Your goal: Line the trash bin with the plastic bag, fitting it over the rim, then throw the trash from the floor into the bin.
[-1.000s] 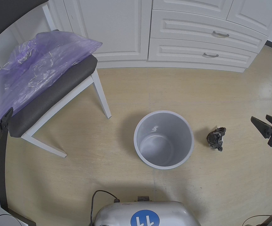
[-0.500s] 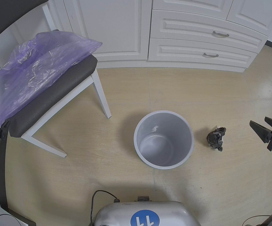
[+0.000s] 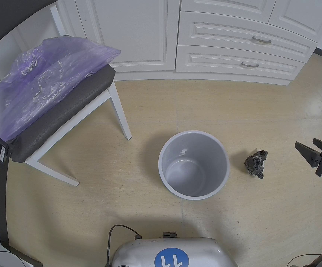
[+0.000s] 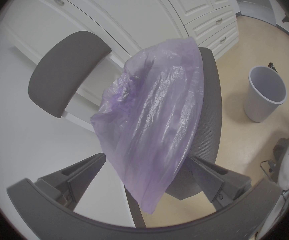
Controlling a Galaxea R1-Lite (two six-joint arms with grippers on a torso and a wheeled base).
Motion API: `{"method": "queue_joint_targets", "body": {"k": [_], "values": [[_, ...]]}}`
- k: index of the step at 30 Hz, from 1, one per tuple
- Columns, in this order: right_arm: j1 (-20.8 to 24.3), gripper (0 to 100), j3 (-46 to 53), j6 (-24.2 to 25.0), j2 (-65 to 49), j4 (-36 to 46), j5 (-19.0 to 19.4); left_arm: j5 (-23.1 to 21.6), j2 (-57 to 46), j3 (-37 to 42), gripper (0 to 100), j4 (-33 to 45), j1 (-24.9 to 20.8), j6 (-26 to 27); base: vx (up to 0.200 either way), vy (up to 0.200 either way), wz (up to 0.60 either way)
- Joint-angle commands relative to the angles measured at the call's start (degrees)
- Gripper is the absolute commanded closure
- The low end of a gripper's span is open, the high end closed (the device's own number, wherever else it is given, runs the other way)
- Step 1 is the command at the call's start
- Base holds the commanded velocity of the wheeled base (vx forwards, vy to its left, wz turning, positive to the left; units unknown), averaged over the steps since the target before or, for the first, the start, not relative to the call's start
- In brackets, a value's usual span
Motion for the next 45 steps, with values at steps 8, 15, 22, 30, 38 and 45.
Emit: {"method": "queue_joint_targets", "body": {"k": [8,15,22,30,38,45], "values": [[-0.42,0,-0.04,0.06,0.78,-0.05,1.42,5.89,5.41,-2.12,0,-7.67,-0.12,2.07,0.0,0.0,0.0],[-3.05,0,-0.3,0.14,1.83,-0.05,2.65,5.27,1.46,-3.44,0,-8.9,0.32,1.36,0.0,0.0,0.0],[-5.78,0,-0.57,0.14,2.18,-0.22,5.99,5.1,-1.44,-3.26,0,-8.64,-0.03,-0.92,0.0,0.0,0.0],[-5.87,0,-0.74,0.14,2.36,-0.31,5.99,1.67,-1.27,-2.56,0,-6.53,-0.21,-3.38,0.0,0.0,0.0],[-7.36,0,-1.97,0.14,2.53,-0.14,6.17,-3.78,-1.18,-5.46,0,-0.11,-1.17,-7.69,0.0,0.0,0.0],[-7.45,0,-1.88,0.23,3.41,-0.14,6.08,-3.34,1.54,-6.17,0,-0.99,-0.82,-9.45,0.0,0.0,0.0]]}}
